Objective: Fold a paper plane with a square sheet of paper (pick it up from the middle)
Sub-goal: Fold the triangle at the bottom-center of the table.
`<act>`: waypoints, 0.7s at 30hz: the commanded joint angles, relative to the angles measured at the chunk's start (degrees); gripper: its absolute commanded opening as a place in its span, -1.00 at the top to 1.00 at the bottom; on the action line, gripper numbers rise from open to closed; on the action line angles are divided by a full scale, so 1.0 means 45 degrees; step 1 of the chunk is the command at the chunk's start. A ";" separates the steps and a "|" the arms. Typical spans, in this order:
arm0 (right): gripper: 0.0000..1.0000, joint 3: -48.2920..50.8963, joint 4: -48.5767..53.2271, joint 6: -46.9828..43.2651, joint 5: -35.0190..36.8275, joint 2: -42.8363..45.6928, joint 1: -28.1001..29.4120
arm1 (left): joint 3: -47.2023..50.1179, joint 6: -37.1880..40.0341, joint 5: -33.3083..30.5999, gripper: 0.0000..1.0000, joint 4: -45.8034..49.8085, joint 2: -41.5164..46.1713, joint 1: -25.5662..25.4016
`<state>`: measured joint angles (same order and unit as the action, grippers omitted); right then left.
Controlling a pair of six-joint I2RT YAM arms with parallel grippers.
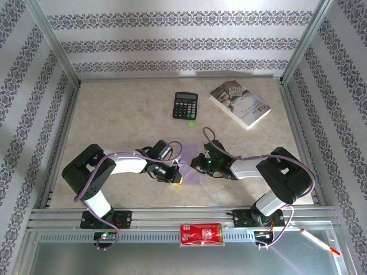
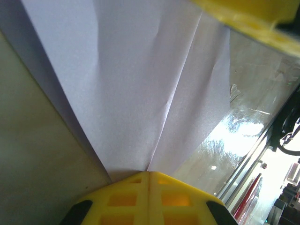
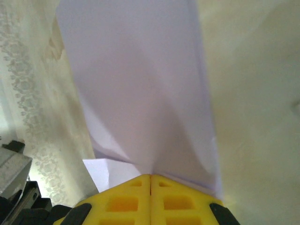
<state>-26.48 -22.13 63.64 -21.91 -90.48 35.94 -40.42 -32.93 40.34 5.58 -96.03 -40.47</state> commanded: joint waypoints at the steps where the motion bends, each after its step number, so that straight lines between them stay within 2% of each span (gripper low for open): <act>1: 0.88 0.0415 0.0973 -0.1062 0.0742 -0.0343 -0.1044 | 0.0613 0.0373 -0.1709 1.00 0.2577 -0.0404 0.0166; 6: 0.88 0.0253 0.1306 -0.1762 0.0258 -0.0022 -0.2191 | 0.0395 0.0221 -0.1510 1.00 0.2541 -0.0169 0.0165; 10: 0.84 -0.0234 0.1942 -0.2537 -0.0409 0.1114 -0.2296 | 0.0120 -0.0394 -0.1018 1.00 0.1871 0.0384 0.0147; 13: 0.81 -0.0198 0.2489 -0.2764 -0.0229 0.2407 -0.1774 | -0.0117 -0.1143 -0.0618 0.75 0.1136 0.1199 0.0149; 17: 0.74 0.0111 0.2943 -0.2630 0.0482 0.3676 -0.0393 | -0.0078 -0.1957 -0.0548 0.39 0.0259 0.2651 0.0394; 21: 0.66 0.0169 0.2750 -0.2266 0.0800 0.3792 0.0939 | 0.0550 -0.2692 -0.0730 0.32 -0.0484 0.3661 0.1485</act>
<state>-26.46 -11.73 53.58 -21.04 -73.63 37.30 -39.97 -41.15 38.46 6.20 -81.71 -37.21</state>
